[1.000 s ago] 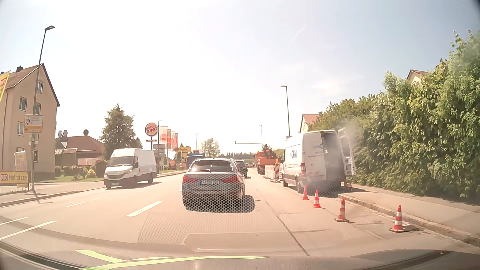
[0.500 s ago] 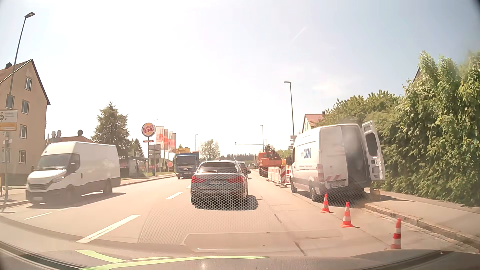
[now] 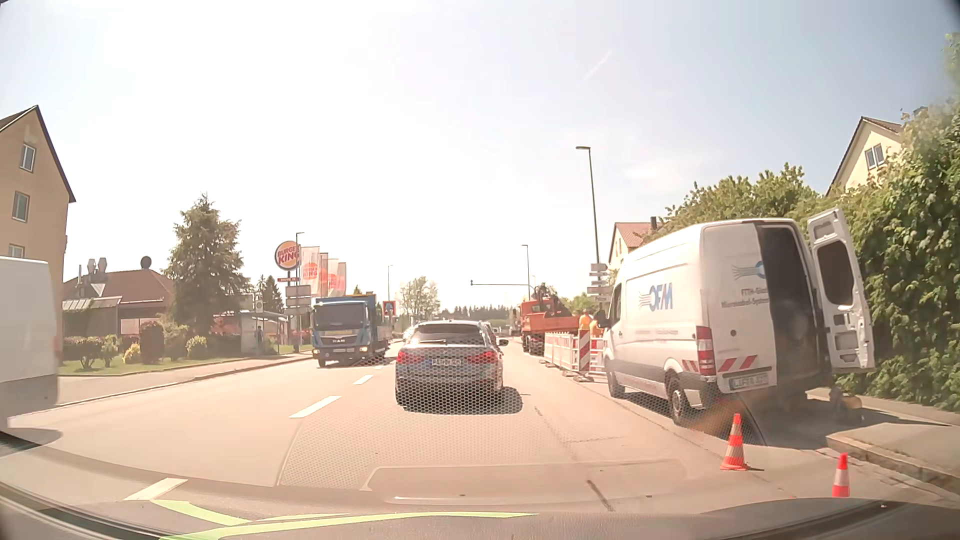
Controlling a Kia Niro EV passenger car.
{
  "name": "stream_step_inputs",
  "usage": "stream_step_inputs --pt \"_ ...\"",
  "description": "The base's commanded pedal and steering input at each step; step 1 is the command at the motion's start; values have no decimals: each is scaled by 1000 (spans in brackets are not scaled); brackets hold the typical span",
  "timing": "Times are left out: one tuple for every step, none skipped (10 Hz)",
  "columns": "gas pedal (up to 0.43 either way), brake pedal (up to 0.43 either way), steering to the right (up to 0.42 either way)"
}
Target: Follow the waypoints while adhering to traffic rules and regulations
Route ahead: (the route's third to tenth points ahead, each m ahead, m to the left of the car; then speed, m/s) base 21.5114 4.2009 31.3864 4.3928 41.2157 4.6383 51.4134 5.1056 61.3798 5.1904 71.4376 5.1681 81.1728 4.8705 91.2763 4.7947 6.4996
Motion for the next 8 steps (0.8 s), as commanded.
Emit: stream_step_inputs --pt "260 0 -5" --pt "260 0 -5" --pt "260 0 -5" --pt "260 0 -5" --pt "260 0 -5" --pt "260 0 -5" --pt "260 0 -4" --pt "260 0 -4"
